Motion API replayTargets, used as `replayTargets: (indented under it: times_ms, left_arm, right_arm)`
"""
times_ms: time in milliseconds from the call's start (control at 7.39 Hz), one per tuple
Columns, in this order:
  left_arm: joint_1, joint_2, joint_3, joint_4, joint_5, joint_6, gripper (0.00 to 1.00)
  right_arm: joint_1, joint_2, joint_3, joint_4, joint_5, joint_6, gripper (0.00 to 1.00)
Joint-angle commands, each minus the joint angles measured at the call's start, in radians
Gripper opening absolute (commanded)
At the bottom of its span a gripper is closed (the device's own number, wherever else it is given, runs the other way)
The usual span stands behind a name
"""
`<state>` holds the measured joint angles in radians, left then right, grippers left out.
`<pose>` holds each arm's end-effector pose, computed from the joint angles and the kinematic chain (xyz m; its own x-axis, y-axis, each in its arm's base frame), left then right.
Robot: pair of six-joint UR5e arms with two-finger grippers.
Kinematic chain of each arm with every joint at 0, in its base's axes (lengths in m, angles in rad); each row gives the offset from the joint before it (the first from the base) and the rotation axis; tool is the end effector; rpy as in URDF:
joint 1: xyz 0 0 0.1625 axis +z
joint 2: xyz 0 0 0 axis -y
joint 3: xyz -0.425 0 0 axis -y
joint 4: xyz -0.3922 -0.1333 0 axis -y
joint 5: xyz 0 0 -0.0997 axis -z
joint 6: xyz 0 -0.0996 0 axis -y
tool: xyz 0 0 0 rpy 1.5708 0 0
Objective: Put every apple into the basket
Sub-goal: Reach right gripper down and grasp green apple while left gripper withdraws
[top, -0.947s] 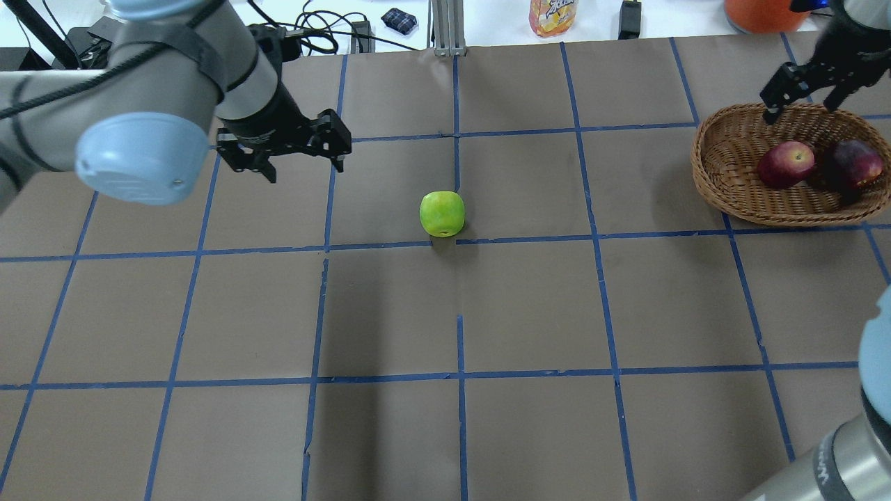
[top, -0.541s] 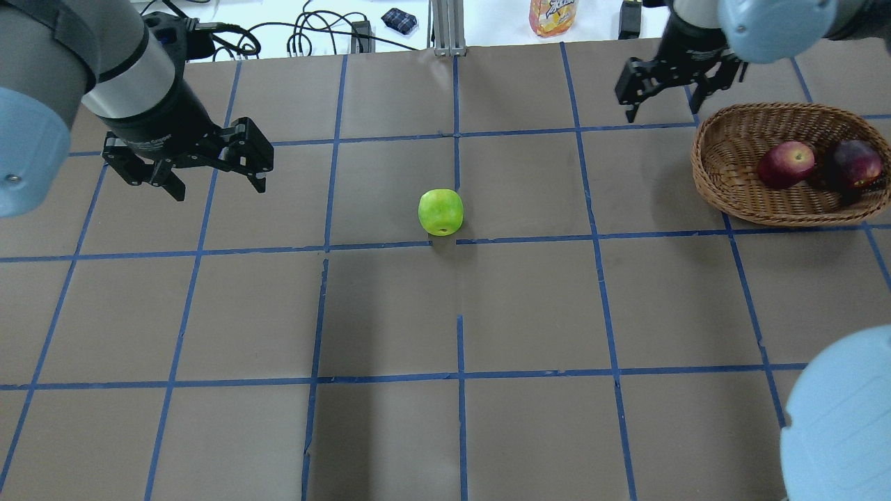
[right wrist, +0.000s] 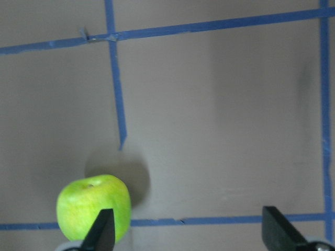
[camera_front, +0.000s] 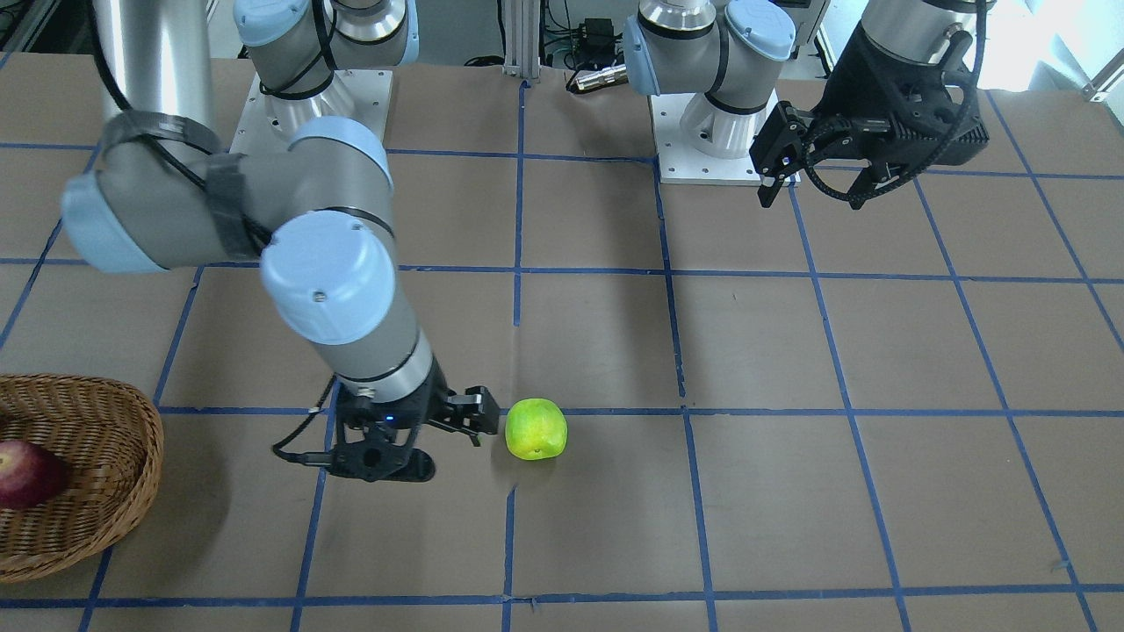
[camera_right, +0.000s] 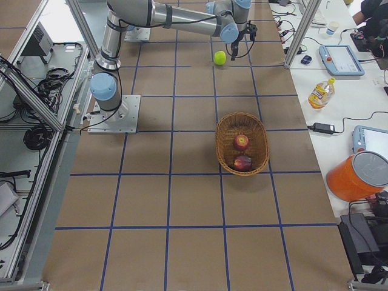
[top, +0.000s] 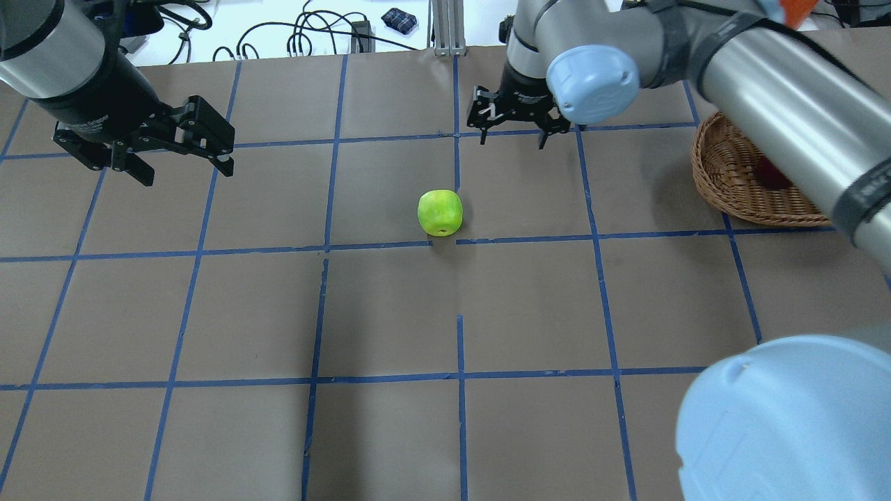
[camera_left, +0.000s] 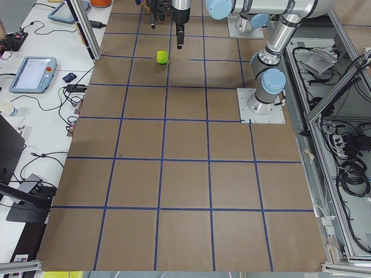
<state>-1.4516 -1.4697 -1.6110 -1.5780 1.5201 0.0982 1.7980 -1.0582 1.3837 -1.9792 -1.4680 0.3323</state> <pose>-0.0834 -0.4667 0.5152 -0.9988 -0.0183 0.0451 -0.0209 0.9981 -0.0584 0.2947 -0.6376 0.3170 -0.9876 0.0971 -0.1237 0.1033 0.9936 -0.0449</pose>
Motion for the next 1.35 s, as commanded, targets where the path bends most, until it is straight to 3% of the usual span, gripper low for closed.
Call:
replayTargets:
  times_ms: [0, 1082, 1218]
  left_arm:
    - [0.005, 0.002, -0.003, -0.002, -0.004, 0.041, 1.00]
    - [0.007, 0.012, -0.017, 0.009, 0.002, 0.069, 1.00]
    - [0.007, 0.012, -0.017, 0.009, 0.003, 0.069, 1.00]
  right_arm:
    - [0.096, 0.090, 0.001, -0.125, 0.006, 0.114, 1.00]
    - [0.150, 0.161, 0.041, -0.109, 0.023, 0.185, 1.00]
    - [0.150, 0.161, 0.043, -0.112, 0.021, 0.183, 0.80]
